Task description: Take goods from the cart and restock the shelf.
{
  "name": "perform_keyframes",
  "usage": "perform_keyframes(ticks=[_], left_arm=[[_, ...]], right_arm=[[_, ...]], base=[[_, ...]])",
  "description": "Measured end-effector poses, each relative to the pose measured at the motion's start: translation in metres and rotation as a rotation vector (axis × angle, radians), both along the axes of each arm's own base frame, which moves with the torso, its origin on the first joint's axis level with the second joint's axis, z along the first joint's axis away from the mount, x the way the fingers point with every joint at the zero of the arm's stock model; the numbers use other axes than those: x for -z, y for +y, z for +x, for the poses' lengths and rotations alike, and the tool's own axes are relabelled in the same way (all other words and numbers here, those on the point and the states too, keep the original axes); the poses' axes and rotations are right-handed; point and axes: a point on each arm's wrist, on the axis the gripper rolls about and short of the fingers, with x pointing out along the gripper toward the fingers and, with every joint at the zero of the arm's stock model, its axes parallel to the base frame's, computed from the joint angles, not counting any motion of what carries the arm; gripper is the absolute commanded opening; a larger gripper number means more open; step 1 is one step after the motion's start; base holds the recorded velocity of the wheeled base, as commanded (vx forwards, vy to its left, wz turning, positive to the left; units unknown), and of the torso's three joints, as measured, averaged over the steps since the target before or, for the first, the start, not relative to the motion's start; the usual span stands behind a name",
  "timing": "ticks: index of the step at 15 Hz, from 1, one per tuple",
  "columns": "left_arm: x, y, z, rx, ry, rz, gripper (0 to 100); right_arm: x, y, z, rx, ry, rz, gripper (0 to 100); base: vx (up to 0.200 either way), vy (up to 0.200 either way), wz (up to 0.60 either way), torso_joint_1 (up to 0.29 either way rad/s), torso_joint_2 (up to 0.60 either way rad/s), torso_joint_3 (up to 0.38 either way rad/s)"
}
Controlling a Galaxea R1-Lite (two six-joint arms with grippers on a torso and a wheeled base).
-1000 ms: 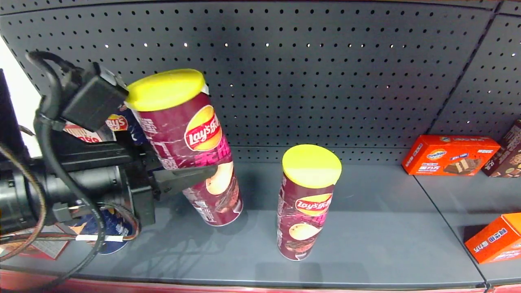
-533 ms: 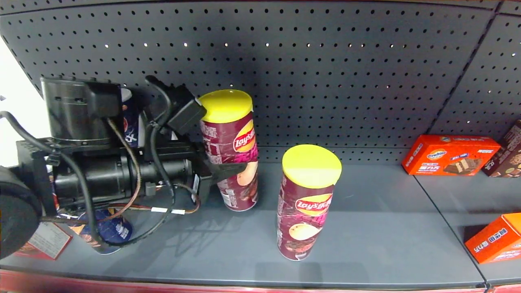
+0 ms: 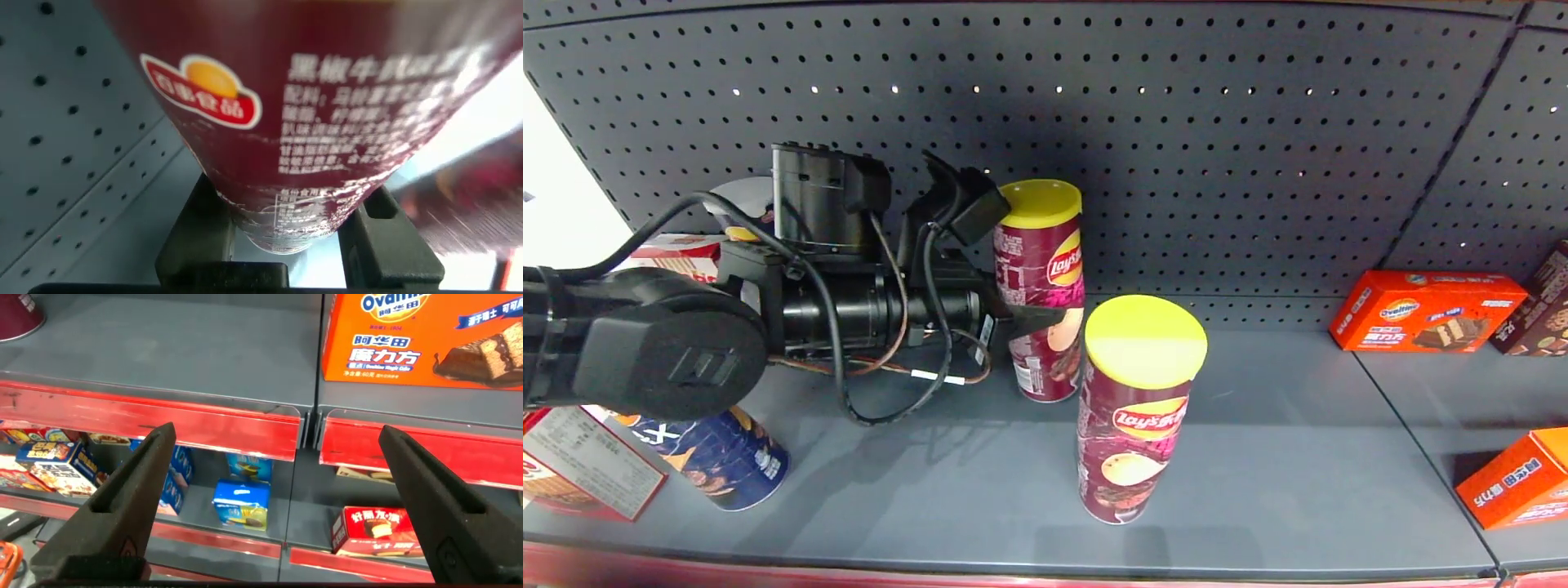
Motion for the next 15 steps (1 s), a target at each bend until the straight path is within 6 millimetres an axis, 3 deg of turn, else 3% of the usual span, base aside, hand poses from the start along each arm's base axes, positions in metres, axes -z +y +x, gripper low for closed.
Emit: perform_keyframes(ticks=[8, 15], left_arm=[[0.013, -0.026, 0.034, 0.020, -0.004, 0.001, 0], [0.026, -0.038, 0.048, 0.033, 0.003, 0.015, 0]], right_arm=[[0.000, 0.000, 0.000, 0.000, 0.000, 0.000, 100], [0.000, 0.000, 0.000, 0.000, 0.001, 0.000, 100]], base=[[0.000, 0.000, 0.00, 0.000, 0.00, 0.000], [0.000, 0.000, 0.00, 0.000, 0.00, 0.000]])
